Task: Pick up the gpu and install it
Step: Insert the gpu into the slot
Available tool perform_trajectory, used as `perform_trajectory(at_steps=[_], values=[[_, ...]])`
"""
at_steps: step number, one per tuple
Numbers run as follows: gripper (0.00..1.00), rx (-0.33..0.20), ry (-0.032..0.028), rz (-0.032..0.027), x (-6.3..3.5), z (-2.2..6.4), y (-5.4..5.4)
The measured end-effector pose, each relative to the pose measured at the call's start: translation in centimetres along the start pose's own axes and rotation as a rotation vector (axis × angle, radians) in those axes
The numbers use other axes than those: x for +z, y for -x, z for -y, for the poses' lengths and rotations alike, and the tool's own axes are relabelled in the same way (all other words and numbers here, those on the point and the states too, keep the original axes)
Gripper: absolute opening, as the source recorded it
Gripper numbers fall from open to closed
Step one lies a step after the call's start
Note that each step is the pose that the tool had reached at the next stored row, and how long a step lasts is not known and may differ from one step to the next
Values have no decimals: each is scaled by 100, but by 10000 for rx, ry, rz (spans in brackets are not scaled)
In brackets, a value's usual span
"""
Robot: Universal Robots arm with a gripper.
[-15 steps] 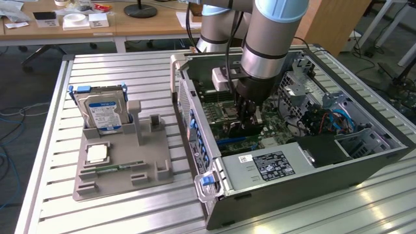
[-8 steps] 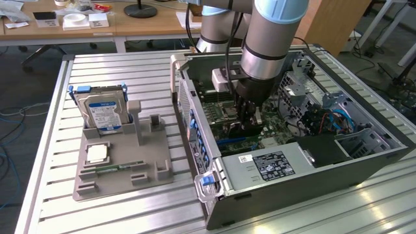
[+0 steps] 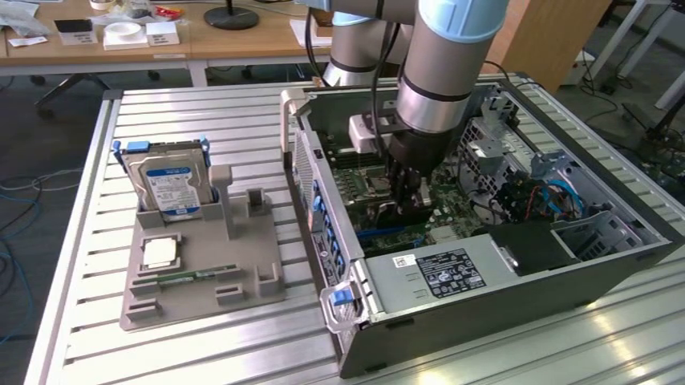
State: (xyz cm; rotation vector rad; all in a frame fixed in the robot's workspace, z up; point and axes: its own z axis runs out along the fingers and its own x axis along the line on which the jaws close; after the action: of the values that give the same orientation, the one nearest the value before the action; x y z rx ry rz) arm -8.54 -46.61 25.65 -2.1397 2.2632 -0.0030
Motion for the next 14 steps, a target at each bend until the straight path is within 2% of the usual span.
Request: perform_trajectory(at_steps=[14], values=[[27, 0, 0, -1, 63, -2, -1]])
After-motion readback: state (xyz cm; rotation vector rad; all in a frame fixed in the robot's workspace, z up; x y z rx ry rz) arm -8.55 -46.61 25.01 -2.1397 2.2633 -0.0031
